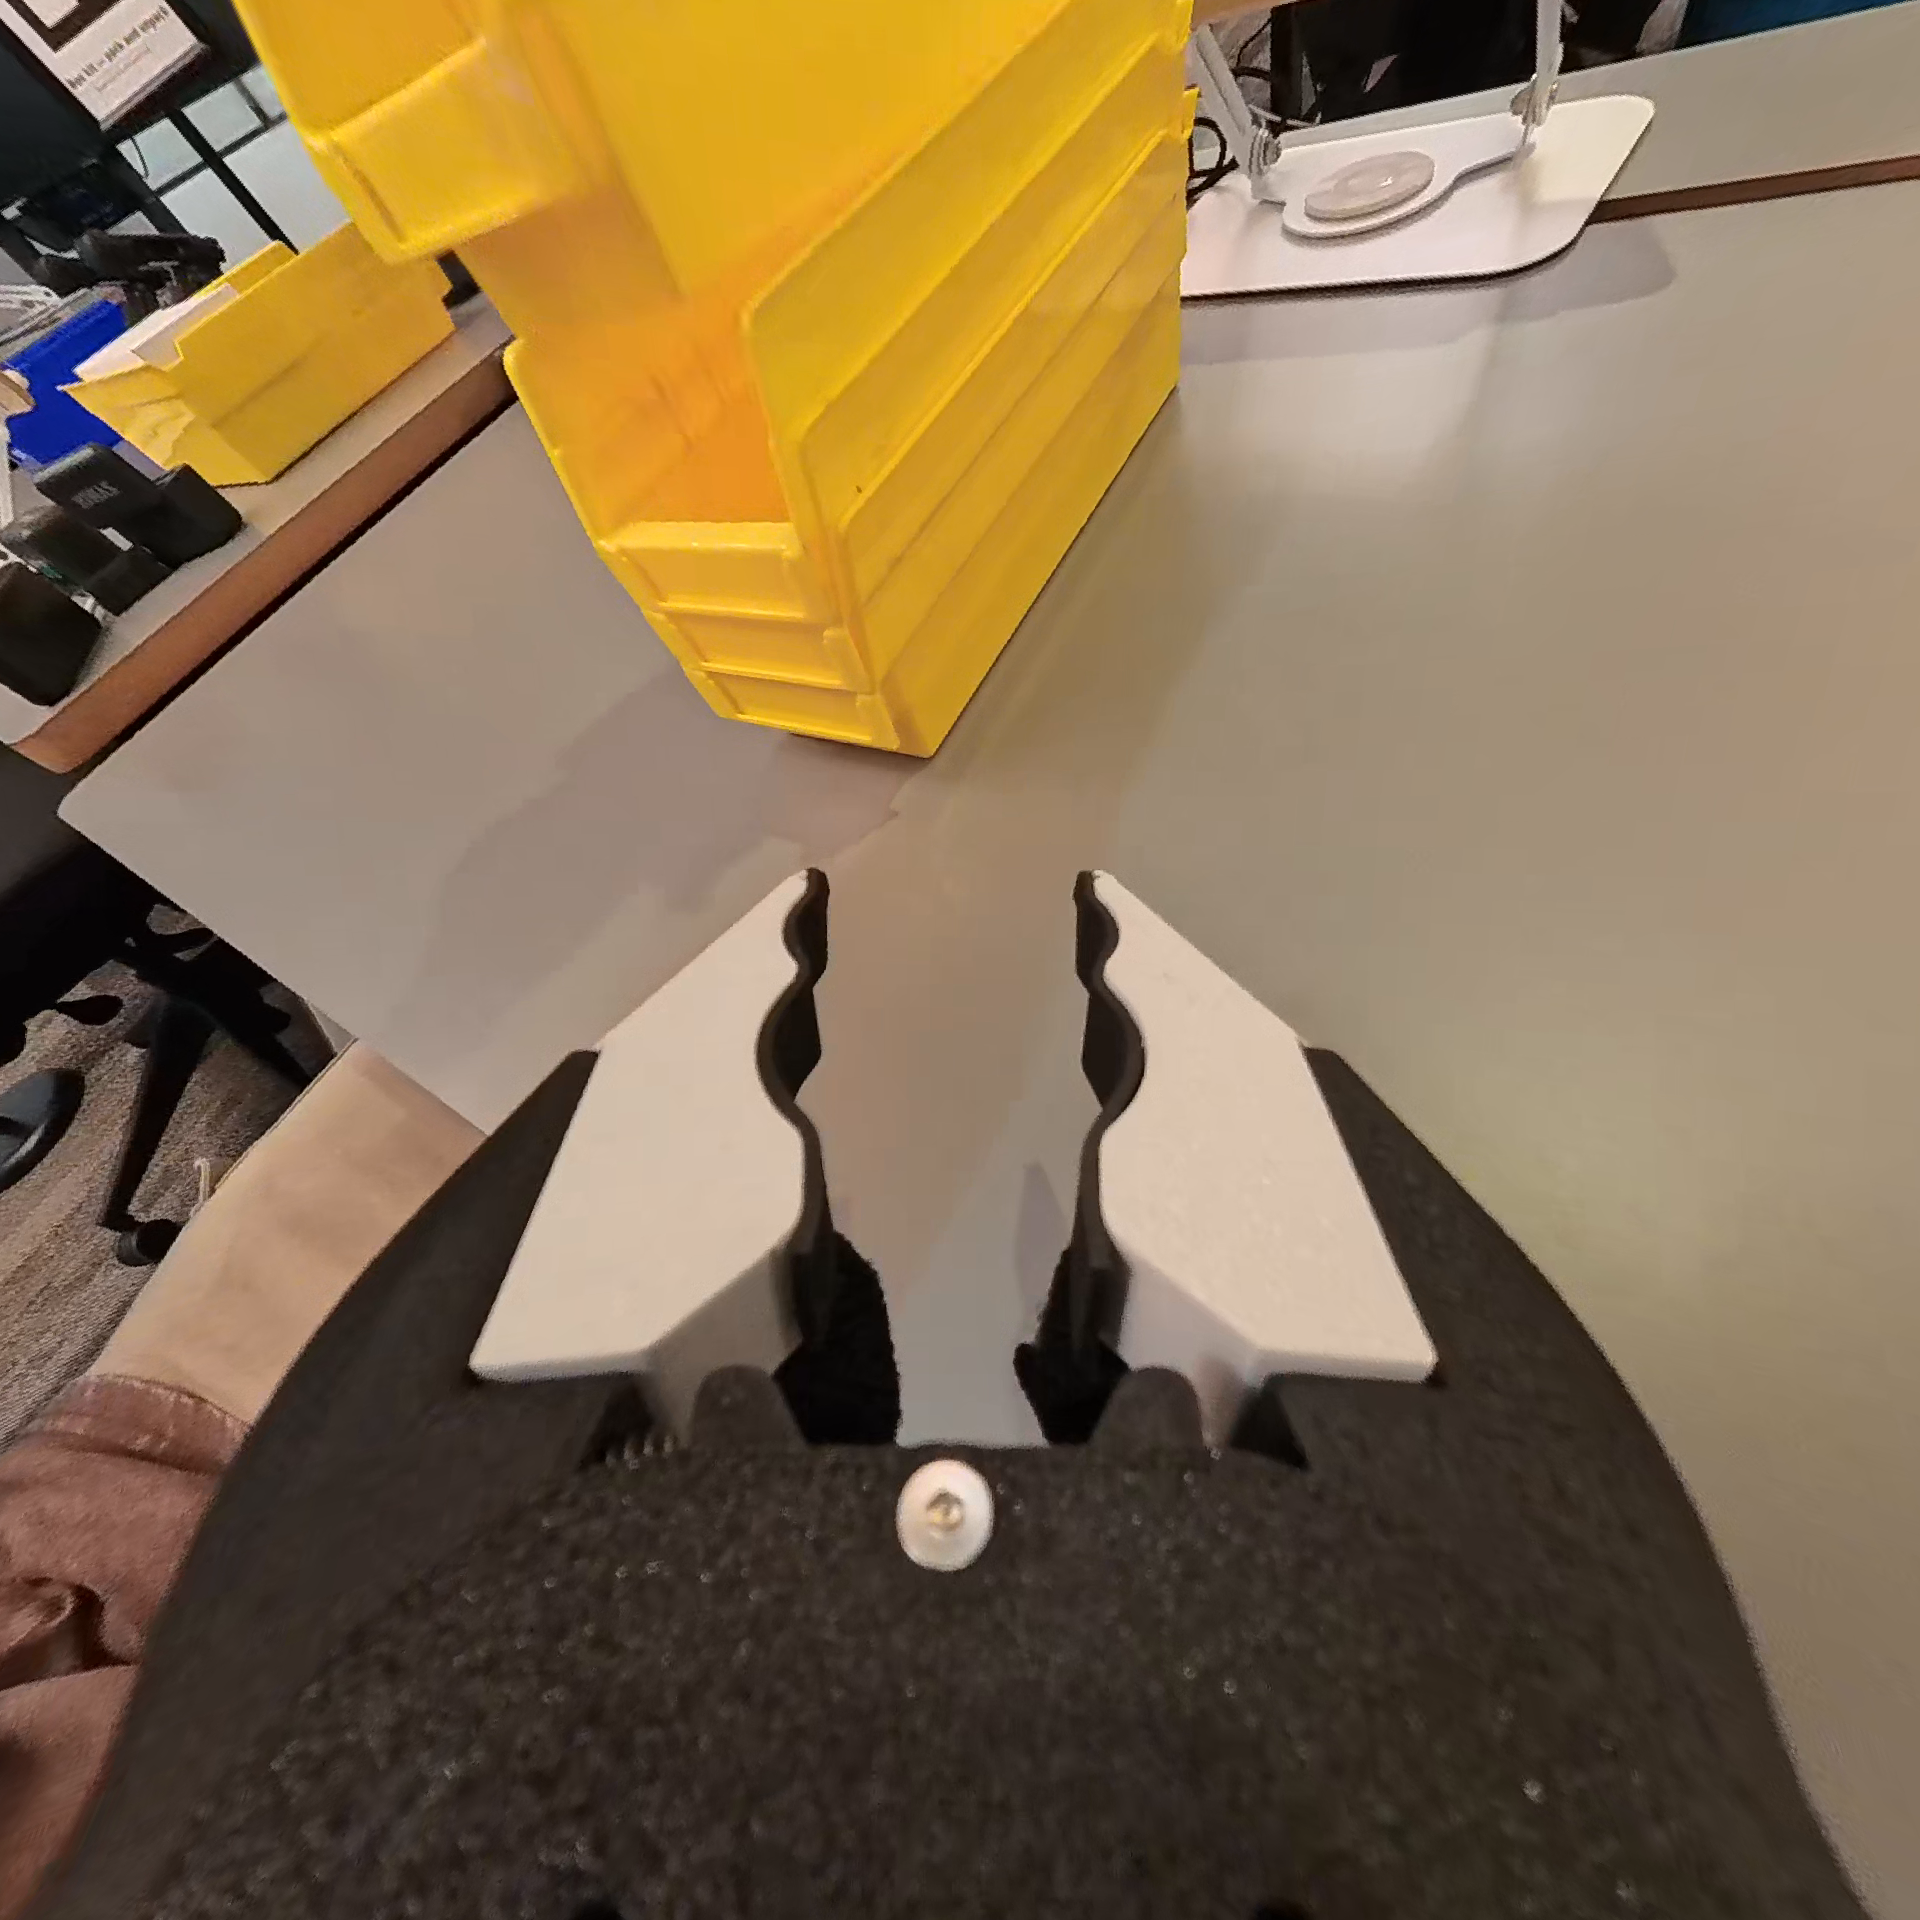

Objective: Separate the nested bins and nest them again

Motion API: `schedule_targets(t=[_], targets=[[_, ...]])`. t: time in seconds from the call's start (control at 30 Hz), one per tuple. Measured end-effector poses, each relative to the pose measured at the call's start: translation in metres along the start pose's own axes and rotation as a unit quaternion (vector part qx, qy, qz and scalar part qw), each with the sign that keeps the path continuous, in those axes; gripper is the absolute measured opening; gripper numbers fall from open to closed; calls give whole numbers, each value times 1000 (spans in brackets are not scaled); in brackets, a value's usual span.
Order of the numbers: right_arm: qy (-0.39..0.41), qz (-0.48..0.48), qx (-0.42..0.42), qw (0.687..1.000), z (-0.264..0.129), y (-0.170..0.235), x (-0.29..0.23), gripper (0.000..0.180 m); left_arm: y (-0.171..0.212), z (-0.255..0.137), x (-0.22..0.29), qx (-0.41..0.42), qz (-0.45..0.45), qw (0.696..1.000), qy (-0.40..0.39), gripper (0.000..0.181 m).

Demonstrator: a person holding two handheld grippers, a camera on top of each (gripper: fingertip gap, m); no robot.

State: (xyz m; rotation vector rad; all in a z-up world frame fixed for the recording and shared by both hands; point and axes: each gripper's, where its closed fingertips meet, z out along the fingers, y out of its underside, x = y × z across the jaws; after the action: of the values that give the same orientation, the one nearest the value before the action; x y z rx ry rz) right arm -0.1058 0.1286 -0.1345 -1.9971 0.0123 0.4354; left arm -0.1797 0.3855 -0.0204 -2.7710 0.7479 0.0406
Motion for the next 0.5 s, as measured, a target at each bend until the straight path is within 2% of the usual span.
schedule_targets(t=[0.5], targets=[[-14,2,-13,1000,5,3,-4,47,-1,45,9,37,-34,999,-17,95]])
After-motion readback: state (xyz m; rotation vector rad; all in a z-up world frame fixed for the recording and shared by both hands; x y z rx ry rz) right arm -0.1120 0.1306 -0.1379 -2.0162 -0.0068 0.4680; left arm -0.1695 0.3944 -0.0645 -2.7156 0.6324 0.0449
